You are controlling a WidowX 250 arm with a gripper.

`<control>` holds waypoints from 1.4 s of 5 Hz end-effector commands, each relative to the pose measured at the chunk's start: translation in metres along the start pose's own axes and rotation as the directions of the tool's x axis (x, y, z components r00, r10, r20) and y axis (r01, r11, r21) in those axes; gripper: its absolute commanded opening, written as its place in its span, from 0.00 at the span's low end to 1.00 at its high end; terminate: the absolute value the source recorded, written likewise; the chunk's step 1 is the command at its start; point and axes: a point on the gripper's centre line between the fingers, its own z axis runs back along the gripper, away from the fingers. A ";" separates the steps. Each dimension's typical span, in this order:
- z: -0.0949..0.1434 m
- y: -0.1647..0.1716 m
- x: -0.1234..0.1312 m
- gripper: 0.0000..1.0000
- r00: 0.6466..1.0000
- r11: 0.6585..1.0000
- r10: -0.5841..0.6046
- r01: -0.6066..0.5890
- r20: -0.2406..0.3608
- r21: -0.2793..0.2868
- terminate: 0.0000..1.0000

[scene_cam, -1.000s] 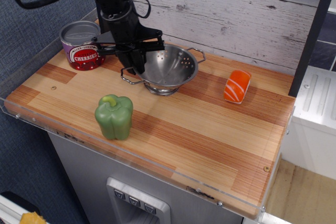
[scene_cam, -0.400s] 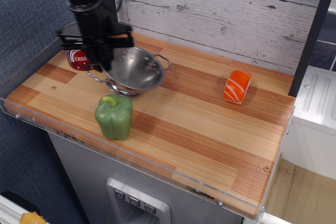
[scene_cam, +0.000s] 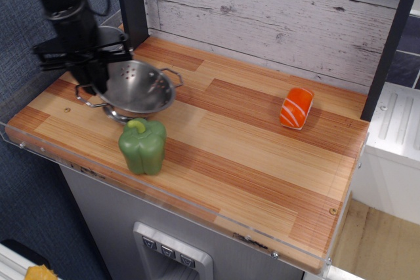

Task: Bring the silver dish to the corner next to the green pepper.

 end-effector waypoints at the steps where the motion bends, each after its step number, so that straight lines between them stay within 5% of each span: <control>1: 0.018 0.029 -0.009 0.00 0.999 1.000 0.024 -0.024 0.042 0.016 0.00; 3: 0.007 0.061 -0.014 0.00 0.996 0.996 0.085 -0.085 0.010 0.036 0.00; 5: -0.001 0.062 -0.014 0.00 1.000 0.999 0.016 -0.015 -0.012 0.049 0.00; 6: -0.002 0.066 -0.013 1.00 1.000 0.998 -0.002 0.004 -0.030 0.069 0.00; 7: -0.002 0.069 -0.014 1.00 1.000 0.997 0.010 -0.008 -0.026 0.072 0.00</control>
